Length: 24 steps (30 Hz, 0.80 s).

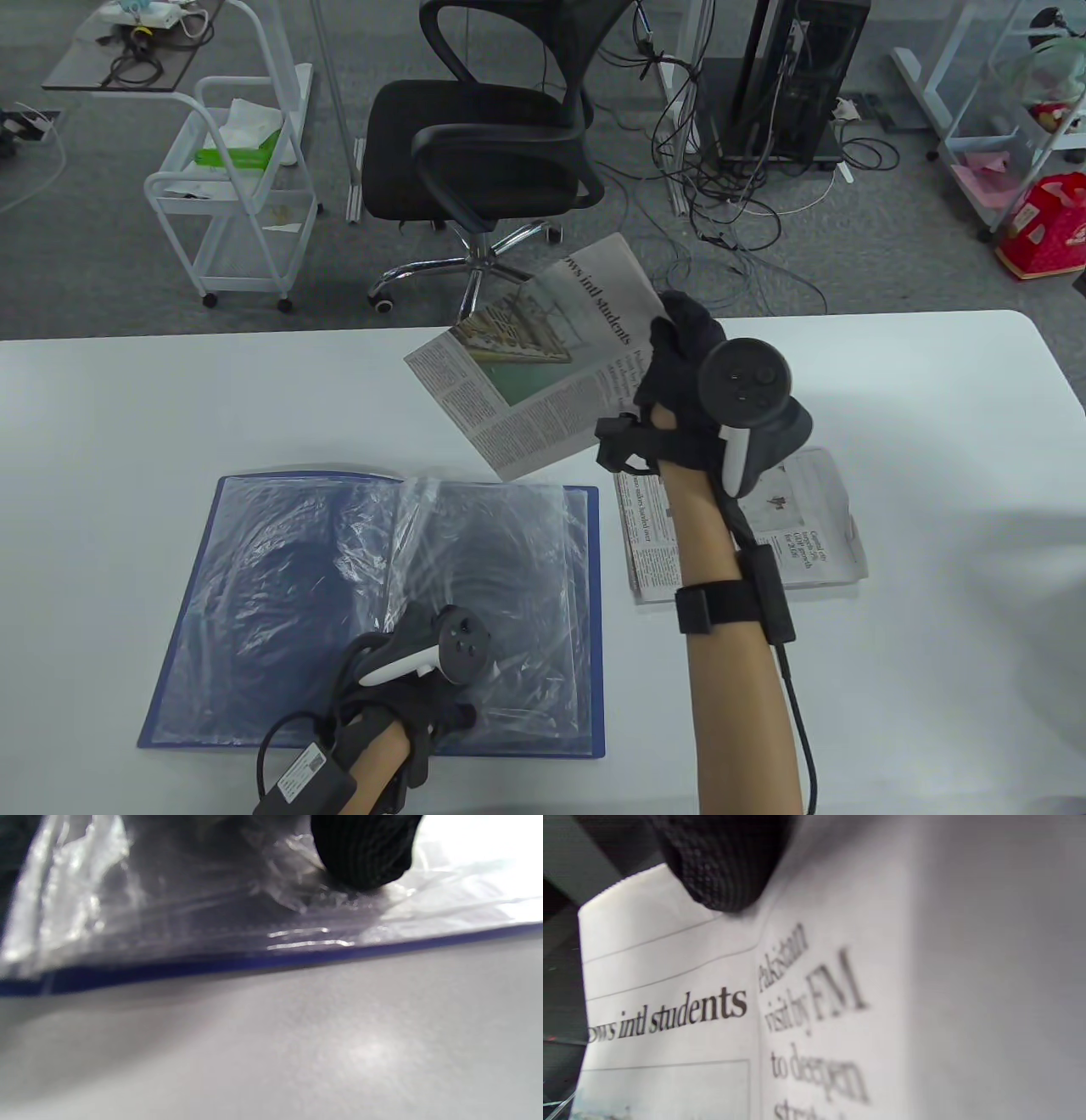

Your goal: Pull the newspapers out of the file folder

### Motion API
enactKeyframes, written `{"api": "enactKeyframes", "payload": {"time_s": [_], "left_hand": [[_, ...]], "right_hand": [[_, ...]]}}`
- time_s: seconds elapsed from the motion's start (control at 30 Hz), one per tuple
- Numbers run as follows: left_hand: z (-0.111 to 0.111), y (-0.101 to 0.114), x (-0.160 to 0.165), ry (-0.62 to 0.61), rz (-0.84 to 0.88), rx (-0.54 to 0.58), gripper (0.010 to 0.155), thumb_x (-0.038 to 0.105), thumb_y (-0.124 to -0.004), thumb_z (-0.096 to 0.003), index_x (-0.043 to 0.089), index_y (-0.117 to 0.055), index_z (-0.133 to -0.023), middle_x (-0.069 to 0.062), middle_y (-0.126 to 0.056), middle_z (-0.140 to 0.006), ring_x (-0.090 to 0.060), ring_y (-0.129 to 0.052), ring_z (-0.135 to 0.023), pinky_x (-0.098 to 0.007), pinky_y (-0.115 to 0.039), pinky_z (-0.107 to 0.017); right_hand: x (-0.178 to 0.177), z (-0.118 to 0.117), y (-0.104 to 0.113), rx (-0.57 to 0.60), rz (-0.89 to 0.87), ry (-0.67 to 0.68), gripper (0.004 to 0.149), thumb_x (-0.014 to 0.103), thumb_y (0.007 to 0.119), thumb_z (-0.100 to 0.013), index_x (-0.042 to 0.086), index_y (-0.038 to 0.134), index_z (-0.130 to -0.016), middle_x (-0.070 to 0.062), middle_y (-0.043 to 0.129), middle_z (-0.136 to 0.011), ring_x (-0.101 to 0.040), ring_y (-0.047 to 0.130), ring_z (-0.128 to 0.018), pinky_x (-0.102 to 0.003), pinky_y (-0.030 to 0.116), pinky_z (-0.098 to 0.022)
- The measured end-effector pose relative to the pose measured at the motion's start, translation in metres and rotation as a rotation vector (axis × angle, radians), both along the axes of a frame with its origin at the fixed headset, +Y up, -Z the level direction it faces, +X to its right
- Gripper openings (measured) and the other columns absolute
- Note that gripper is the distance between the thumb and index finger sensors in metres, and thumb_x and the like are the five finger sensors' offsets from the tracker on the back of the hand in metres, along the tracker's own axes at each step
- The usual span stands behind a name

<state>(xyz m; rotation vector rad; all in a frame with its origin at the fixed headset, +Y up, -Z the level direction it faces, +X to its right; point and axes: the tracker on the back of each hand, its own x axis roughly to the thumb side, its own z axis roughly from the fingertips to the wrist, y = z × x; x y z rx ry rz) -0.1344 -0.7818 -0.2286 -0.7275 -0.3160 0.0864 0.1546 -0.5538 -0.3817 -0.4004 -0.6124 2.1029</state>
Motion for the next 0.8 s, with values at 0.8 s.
{"api": "enactKeyframes", "payload": {"time_s": [0.8], "left_hand": [[0.0, 0.0, -0.002, 0.012, 0.017, -0.01, 0.081, 0.042, -0.073, -0.0471, 0.028, -0.021, -0.107, -0.01, -0.003, -0.111, -0.051, -0.01, -0.1, -0.067, -0.028, -0.069]], "right_hand": [[0.177, 0.015, -0.148, -0.439, 0.017, -0.258, 0.038, 0.03, 0.084, -0.038, 0.031, 0.087, -0.076, -0.003, 0.101, -0.067, -0.016, 0.107, -0.023, -0.038, 0.093, -0.016]]}}
